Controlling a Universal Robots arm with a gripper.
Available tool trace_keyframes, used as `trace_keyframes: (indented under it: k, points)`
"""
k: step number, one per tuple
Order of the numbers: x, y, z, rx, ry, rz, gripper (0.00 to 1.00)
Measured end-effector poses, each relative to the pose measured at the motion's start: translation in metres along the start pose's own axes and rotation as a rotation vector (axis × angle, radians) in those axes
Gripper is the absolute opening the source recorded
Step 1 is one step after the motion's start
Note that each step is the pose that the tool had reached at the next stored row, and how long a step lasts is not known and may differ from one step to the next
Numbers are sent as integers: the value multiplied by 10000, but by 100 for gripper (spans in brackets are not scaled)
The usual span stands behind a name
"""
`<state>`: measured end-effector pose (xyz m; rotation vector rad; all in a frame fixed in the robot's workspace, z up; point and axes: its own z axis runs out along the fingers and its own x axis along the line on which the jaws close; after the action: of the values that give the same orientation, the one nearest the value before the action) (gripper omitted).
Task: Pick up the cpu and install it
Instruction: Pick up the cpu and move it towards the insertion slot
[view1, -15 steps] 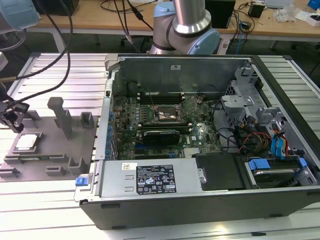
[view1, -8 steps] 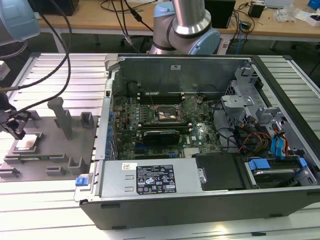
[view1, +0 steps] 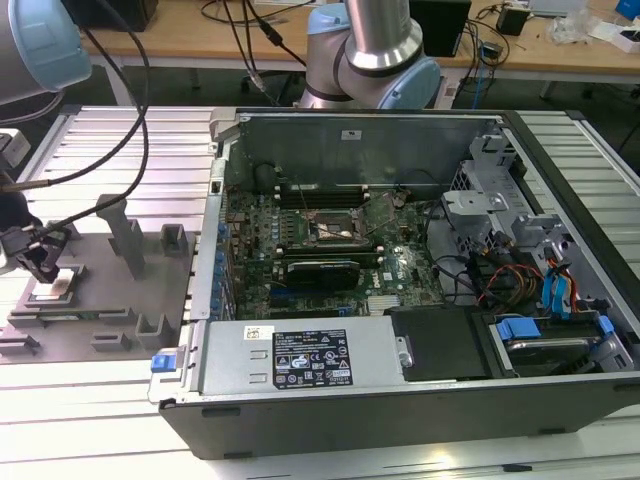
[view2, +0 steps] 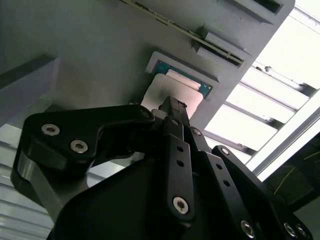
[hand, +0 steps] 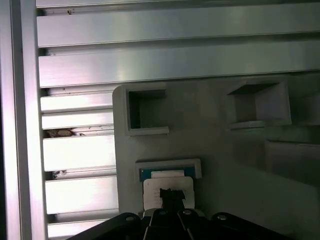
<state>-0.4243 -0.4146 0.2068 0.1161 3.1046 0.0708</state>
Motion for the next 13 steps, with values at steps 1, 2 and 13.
trace_keyframes:
  k: [1, 2, 13]
  points:
    - [0, 0, 0, 1, 1, -1, 11]
    - [-1, 0, 1, 0, 0, -1, 11]
    - [-1, 0, 3, 0, -1, -1, 42]
